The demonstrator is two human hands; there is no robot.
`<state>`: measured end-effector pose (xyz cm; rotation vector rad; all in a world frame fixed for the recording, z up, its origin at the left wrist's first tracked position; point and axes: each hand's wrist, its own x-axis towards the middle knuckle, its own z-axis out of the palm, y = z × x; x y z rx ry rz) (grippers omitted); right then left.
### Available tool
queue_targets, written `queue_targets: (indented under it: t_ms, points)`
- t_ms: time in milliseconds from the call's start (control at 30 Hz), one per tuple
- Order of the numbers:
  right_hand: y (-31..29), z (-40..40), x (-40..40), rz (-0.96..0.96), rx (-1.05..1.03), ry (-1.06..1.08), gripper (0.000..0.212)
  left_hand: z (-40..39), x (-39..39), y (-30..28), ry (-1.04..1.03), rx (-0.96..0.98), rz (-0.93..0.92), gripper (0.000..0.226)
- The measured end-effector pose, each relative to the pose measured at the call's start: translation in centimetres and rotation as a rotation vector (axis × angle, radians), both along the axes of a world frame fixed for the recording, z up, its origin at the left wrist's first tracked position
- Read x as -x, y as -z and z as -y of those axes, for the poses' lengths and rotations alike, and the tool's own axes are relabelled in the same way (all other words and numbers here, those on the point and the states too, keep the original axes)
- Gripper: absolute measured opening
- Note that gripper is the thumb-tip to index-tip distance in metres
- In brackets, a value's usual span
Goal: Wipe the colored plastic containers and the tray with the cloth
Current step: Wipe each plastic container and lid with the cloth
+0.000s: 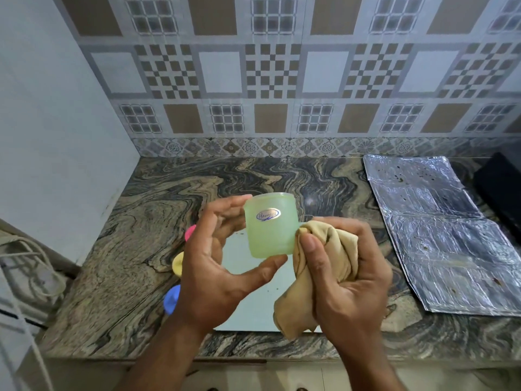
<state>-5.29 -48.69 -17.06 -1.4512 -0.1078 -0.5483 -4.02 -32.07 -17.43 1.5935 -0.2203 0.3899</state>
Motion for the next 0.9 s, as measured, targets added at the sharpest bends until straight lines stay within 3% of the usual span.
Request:
queue_targets:
  t_ms: [233, 400, 567, 733, 800, 900]
  points:
    - [-0.1, 1.4, -0.7, 0.062, 0.19, 0.031, 0.017, -0.4, -0.1, -0.4, -0.076, -0.284, 0.021, 0.075]
    - [-1.5, 1.5, -2.8, 0.035, 0.226, 0.008, 0.017, -0.2, 0.2, 0.0, 0.012, -0.101, 0.025, 0.075]
    - [-1.4, 2.3, -3.3, -0.046, -0.028, -0.041, 0.015, 0.0, 0.2, 0.0, 0.1, 0.106, -0.03, 0.077]
    - [-0.8, 1.2, -0.8, -0.002, -0.016, -0.076, 0.014, 0.5, 0.3, 0.5, 0.188, 0.234, -0.098, 0.077]
    - [-0.6, 0.7, -0.6, -0.007, 0.003, -0.047, 0.018, 0.5, 0.3, 0.8, 0.177, 0.188, -0.107, 0.075]
    - [-0.3, 0.9, -0.8, -0.015, 0.07, -0.007, 0.018, -0.1, 0.0, 1.0, 0.057, -0.057, -0.056, 0.075]
